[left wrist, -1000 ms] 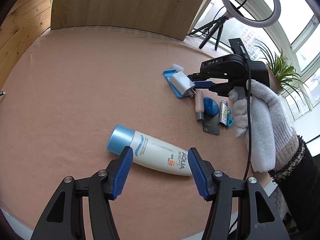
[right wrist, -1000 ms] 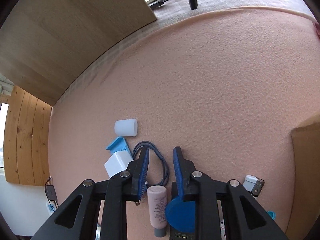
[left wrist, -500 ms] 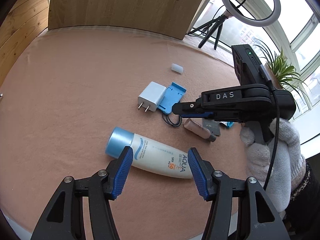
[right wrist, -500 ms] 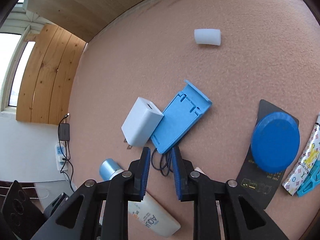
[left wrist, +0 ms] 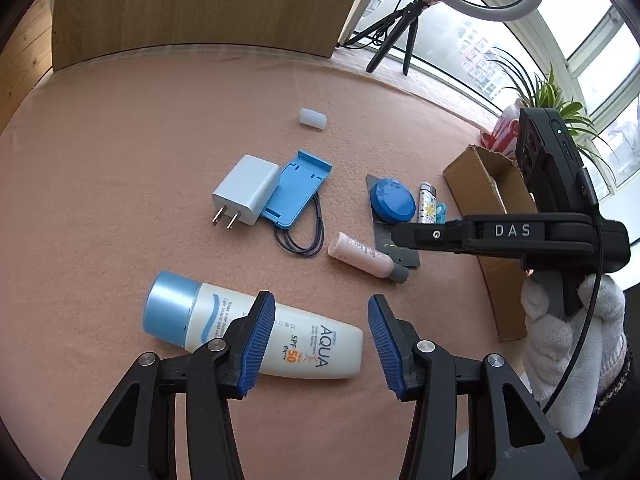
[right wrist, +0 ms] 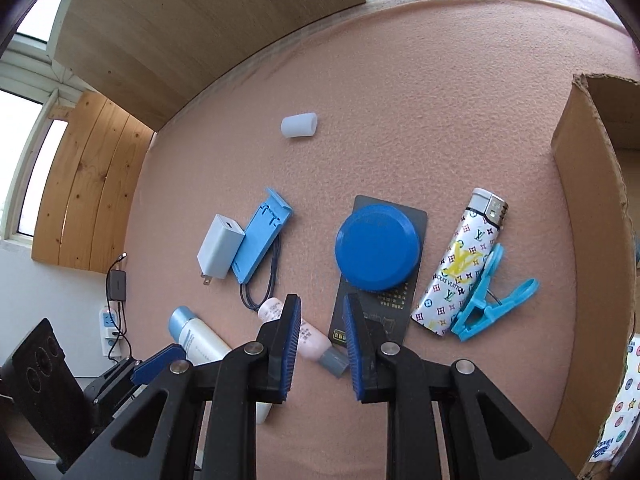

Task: Organize objects
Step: 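Grasp the blue round case with the right gripper while the left grasps the pink lotion tube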

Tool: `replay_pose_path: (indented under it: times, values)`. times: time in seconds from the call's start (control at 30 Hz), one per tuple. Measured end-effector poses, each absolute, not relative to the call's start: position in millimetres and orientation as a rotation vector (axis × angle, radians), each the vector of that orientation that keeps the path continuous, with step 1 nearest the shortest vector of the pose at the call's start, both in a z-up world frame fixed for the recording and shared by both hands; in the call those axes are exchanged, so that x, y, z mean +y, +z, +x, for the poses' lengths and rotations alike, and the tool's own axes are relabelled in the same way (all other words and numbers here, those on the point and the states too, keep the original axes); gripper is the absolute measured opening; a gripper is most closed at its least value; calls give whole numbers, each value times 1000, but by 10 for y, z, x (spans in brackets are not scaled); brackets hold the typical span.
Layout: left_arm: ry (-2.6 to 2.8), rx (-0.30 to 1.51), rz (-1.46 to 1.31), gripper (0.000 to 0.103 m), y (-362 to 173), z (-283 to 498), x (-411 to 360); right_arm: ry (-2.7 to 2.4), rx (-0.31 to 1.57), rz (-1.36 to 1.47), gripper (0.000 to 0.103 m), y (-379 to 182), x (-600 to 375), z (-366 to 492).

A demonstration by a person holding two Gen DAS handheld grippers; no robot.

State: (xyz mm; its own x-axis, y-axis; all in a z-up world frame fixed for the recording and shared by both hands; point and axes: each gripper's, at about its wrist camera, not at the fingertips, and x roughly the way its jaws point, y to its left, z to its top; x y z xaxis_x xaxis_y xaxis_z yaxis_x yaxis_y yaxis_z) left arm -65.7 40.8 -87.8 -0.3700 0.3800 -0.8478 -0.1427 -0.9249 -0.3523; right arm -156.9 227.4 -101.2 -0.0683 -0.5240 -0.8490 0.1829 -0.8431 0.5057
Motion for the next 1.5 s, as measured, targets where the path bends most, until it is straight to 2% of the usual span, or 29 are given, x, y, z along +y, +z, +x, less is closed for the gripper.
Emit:
replay_pose_path:
  times: [0.1, 0.27, 0.37, 0.43, 0.47, 0.5, 0.6, 0.93, 1.1, 1.5]
  values:
    - [2336, -308, -1541, 45, -892, -679, 455, -1930, -309, 1757, 20, -1057, 2186, -1468]
    - [2325, -303, -1547, 45, -914, -717, 547, -1846, -352, 1756, 20, -1084, 2096, -1410]
    - [2320, -294, -1548, 45, -924, -752, 635, -1953, -292, 1693, 21, -905, 2148, -1455]
    - [2315, -278, -1546, 45, -927, -776, 709, -2031, -245, 1659, 32, -799, 2213, -1501]
    - [2313, -267, -1546, 45, -932, -792, 750, -2072, -224, 1643, 42, -754, 2246, -1527]
    - [2312, -255, -1546, 45, -933, -807, 801, -2115, -195, 1629, 48, -718, 2270, -1555]
    - [2302, -223, -1549, 45, -961, -869, 945, -2206, -117, 1611, 49, -677, 2337, -1650]
    - [2301, -195, -1615, 45, -1175, -1054, 1222, -2201, -19, 1654, 49, -798, 2275, -1850]
    - [2332, -156, -1646, 21, -1297, -1078, 1197, -2200, 69, 1645, 54, -810, 2174, -1871]
    - [2367, -218, -1627, 21, -1277, -1014, 890, -2153, 202, 1670, 54, -968, 1977, -1910]
